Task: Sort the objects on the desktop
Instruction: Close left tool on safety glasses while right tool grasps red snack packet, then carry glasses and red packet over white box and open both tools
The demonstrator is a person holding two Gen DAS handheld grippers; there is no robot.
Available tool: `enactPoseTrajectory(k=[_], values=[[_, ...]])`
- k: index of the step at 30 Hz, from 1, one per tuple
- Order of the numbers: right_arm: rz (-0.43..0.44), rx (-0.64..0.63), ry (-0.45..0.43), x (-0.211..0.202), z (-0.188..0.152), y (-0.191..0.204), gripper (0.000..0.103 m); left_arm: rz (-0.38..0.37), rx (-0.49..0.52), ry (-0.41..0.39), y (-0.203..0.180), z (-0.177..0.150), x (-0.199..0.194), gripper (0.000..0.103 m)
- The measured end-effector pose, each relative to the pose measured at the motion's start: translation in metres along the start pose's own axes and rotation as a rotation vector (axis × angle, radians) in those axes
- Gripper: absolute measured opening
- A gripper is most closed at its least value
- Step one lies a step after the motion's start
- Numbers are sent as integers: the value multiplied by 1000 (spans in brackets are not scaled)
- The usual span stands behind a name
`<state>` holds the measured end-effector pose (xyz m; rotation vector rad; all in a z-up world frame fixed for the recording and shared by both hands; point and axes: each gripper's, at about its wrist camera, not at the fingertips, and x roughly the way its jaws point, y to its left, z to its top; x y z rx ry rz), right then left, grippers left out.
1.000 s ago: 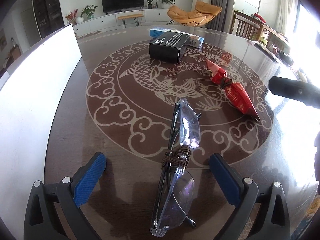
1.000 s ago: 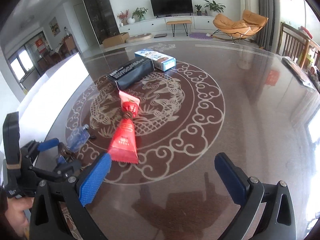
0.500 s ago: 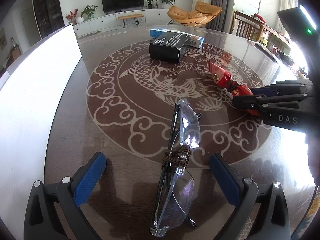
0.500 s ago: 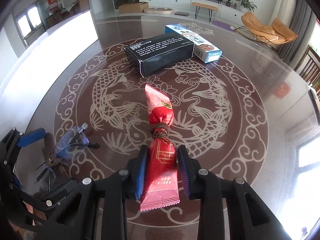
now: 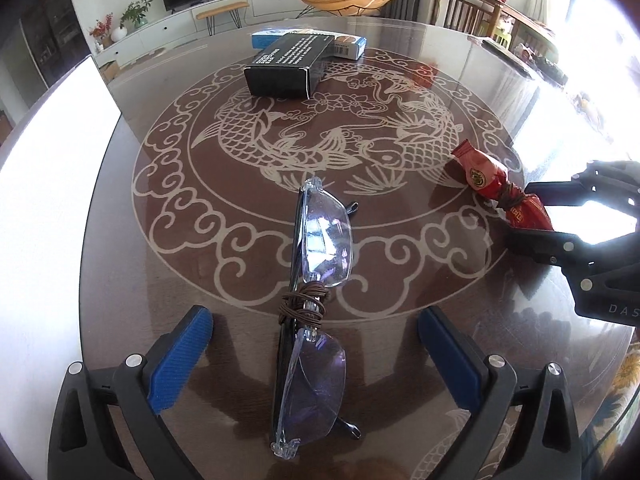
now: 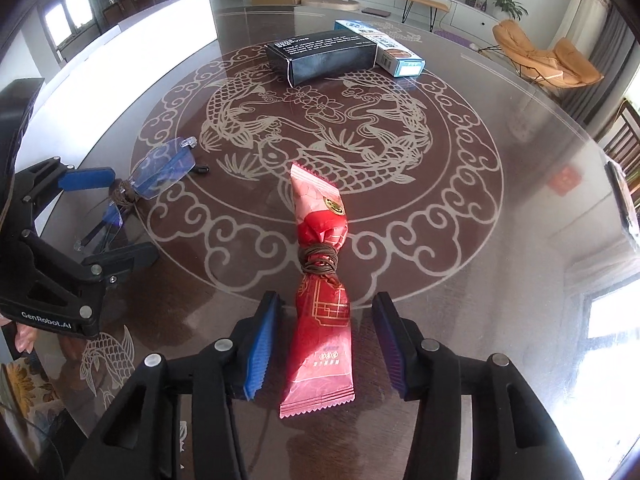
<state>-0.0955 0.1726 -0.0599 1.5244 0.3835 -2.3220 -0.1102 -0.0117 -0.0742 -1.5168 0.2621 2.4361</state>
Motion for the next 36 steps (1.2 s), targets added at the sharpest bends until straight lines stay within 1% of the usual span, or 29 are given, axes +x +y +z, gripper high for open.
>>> enactPoseTrajectory(k=[1,2,3,4,5,6,8,11,15,19,21,24,27,29,30,32,34,36], values=[[0,-10,12,2,5,2,50,-10,-1,-19,0,0,-2,89],[7,-18,18,2,8,4,50,-10,-1,-43,0,0,-6,65],[17,-25,26,2,11,6,46,-9,-3,-59,0,0,-9,52],[14,-31,42,4,14,8,25,-10,-6,-64,1,0,-11,28],[-1,-39,56,5,15,11,24,-29,-15,-66,3,-1,-13,21],[-10,-45,60,3,15,13,24,-49,-29,-77,5,-3,-16,21],[-26,-61,55,-4,14,16,24,-54,-50,-115,9,-11,-27,18],[-27,-58,29,-23,13,16,24,-86,-96,-178,18,-23,-50,13],[-29,-65,-2,-48,22,19,24,-133,-176,-269,37,-34,-94,13],[-4,-81,-55,-75,46,38,24,-161,-258,-388,71,-41,-154,13],[29,-94,-96,-91,65,56,24,-149,-289,-442,94,-47,-184,13],[97,-128,-165,-115,92,96,24,-128,-345,-485,136,-60,-221,13],[198,-171,-224,-135,116,148,24,-90,-417,-477,186,-78,-240,13],[277,-205,-240,-141,128,187,24,-28,-455,-441,218,-90,-242,13],[314,-227,-240,-142,133,209,24,8,-479,-411,235,-96,-238,13],[380,-280,-233,-139,138,253,24,40,-538,-345,268,-110,-227,13],[418,-339,-220,-132,137,295,24,60,-585,-266,296,-126,-210,13],[425,-399,-207,-120,133,332,24,95,-603,-176,314,-135,-189,13]])
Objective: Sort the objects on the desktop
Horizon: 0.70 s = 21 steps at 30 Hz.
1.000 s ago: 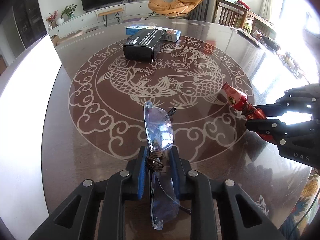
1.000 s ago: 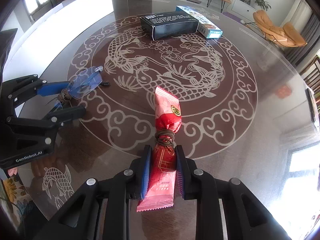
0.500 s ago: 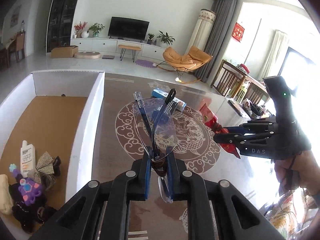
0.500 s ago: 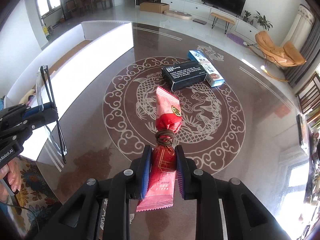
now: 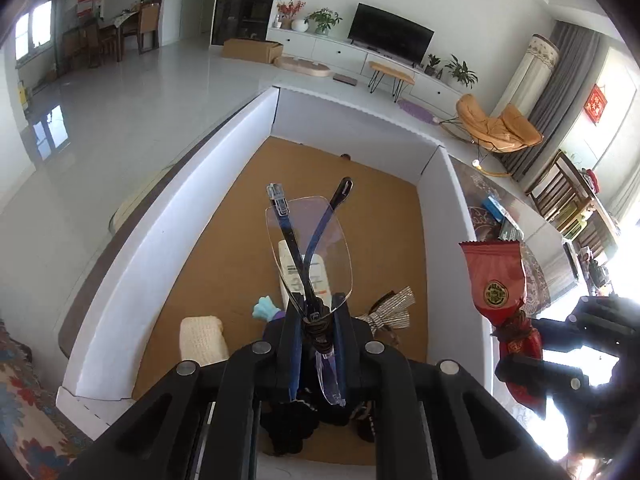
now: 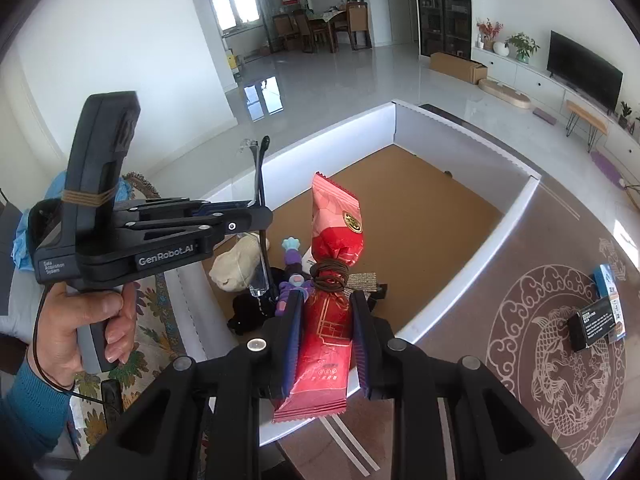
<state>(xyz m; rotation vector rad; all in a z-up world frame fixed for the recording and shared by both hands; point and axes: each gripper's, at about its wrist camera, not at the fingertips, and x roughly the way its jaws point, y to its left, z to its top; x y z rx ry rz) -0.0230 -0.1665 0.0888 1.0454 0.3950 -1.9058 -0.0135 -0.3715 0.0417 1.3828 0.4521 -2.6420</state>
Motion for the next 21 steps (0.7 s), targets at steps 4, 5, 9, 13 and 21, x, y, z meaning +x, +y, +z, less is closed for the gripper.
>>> enactPoseTrajectory(k=[4,5,9,13,21], values=[[17,-46,87,54,-1,31,29,130,-17,142,20,-7,42,45],[24,-42,106,65,-3,33,34,139,-26,143,22,-10,46,66],[-2,-9,45,71,-13,26,76,127,-49,63,22,-21,42,77],[-12,35,-115,33,-30,-2,86,128,-62,-73,11,-27,20,77],[-332,119,-224,-25,-134,-108,103,-58,107,-246,-89,-51,-29,77]])
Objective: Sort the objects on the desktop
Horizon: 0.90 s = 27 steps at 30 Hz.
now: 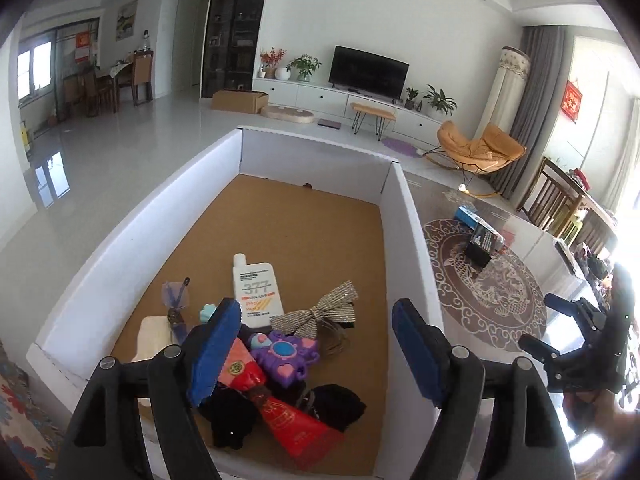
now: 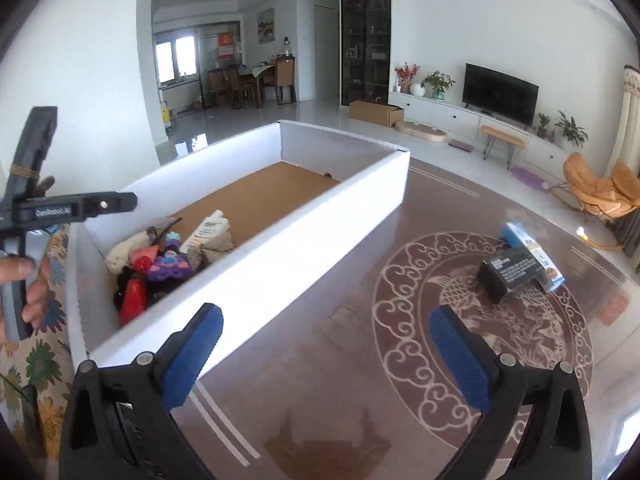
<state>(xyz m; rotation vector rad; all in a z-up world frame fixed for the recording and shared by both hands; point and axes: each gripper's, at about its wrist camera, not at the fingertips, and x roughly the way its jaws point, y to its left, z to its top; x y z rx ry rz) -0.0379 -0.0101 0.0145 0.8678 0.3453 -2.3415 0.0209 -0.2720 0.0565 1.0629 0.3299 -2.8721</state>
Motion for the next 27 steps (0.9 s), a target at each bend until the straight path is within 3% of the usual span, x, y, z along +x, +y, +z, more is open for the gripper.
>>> enactPoseTrajectory(k=[4,6,7,9,12,17,27], values=[[-207,51,146,-1,-69,-91,103,-158,121,-12,-81,-11,-17,78],[-270,104,171,-14,-96,-128,103,-212,181,-9,-122,-20,-20,87],[-296,129,177,-21,-108,-144,103,-234,207,-5,-142,-27,-19,99],[-335,173,189,-31,-124,-171,103,-266,251,0,-176,-42,-10,102],[-358,242,194,-46,-140,-200,103,-258,312,96,-217,-66,27,102],[-343,269,186,-48,-150,-211,103,-209,359,259,-250,-94,95,102],[-274,267,199,-37,-150,-206,103,-121,435,358,-271,-89,177,102]])
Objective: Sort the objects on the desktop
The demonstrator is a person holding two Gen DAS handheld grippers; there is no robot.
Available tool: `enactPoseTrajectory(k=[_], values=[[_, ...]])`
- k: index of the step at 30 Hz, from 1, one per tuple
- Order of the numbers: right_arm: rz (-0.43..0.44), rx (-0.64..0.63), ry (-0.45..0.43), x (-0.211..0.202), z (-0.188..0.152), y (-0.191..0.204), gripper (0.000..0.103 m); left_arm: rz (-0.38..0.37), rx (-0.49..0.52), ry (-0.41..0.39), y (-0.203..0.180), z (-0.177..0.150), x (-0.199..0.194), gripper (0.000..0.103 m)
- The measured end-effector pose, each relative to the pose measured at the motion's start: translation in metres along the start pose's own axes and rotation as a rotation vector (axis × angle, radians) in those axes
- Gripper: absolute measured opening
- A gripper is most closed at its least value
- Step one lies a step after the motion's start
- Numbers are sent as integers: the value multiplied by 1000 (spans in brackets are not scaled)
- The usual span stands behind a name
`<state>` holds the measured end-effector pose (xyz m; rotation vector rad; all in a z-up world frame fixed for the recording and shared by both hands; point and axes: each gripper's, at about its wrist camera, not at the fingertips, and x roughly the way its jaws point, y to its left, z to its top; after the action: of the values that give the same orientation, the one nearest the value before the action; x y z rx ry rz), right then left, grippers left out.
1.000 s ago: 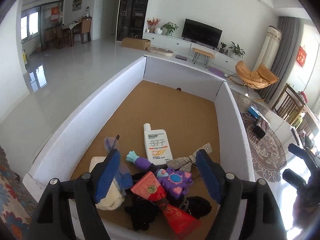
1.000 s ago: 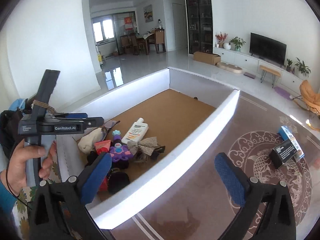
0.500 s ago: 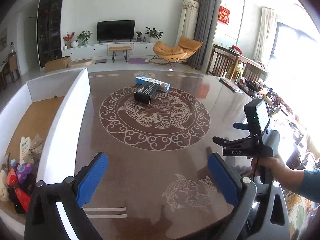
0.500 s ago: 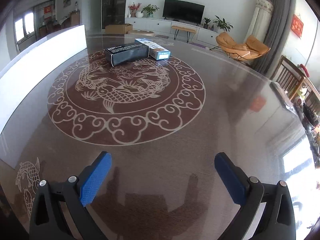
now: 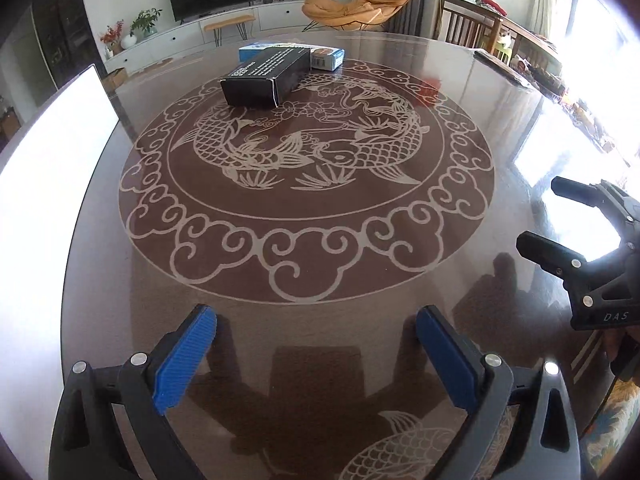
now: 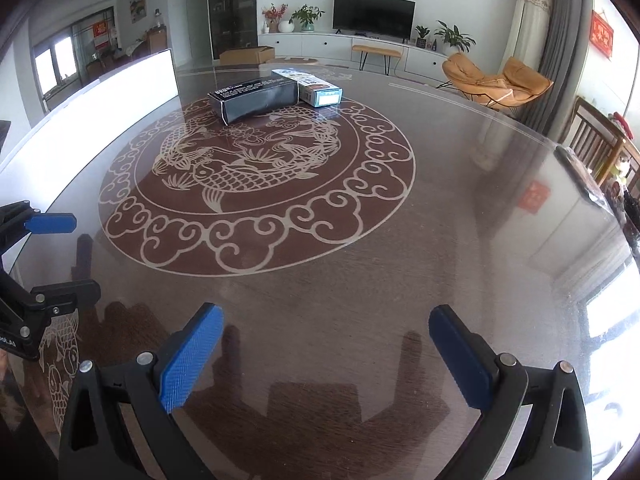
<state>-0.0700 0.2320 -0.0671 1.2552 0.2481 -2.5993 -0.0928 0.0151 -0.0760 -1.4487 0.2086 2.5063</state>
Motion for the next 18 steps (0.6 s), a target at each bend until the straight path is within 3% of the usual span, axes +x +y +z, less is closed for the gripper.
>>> enactPoseTrajectory(k=[18], values=[[-4,6,14,4,-2,1,103,-12,19,-58,48,147,85,103]])
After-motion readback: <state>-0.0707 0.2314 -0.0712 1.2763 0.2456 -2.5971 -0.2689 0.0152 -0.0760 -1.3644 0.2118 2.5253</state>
